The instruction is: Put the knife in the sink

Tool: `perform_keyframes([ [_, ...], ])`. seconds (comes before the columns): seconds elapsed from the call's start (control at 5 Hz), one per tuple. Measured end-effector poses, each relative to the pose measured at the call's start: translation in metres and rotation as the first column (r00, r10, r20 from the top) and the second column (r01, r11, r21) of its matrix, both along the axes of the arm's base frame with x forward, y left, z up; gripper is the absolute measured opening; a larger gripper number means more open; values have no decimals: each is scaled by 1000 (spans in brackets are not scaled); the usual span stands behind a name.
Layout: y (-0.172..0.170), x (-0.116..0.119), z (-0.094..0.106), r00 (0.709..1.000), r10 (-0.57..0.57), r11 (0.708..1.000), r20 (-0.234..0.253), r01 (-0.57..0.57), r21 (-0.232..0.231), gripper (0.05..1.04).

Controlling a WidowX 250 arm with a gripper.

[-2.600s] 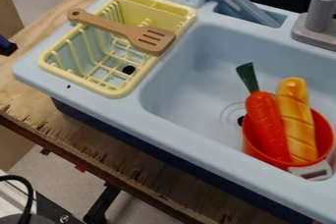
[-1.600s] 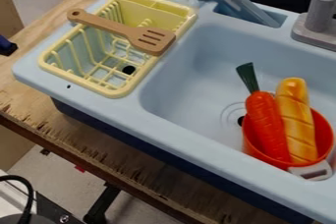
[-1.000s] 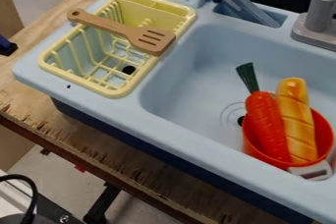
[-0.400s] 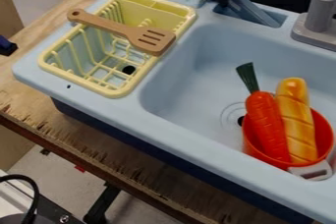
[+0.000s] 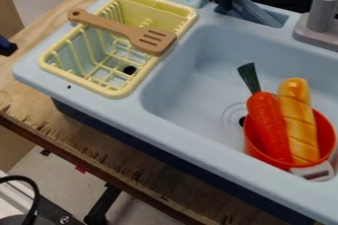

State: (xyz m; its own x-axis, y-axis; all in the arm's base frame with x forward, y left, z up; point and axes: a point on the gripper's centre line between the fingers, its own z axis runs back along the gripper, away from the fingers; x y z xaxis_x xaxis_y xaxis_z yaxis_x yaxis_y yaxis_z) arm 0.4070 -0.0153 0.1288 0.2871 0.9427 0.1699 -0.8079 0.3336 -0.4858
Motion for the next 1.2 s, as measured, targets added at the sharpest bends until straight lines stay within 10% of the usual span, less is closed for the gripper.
perform_keyframes([
  [0.8,-2,2,-16,1000,19,1000,15,-20,20,921],
  [1.2,-2,-3,-27,1000,19,999,19,-19,27,435],
])
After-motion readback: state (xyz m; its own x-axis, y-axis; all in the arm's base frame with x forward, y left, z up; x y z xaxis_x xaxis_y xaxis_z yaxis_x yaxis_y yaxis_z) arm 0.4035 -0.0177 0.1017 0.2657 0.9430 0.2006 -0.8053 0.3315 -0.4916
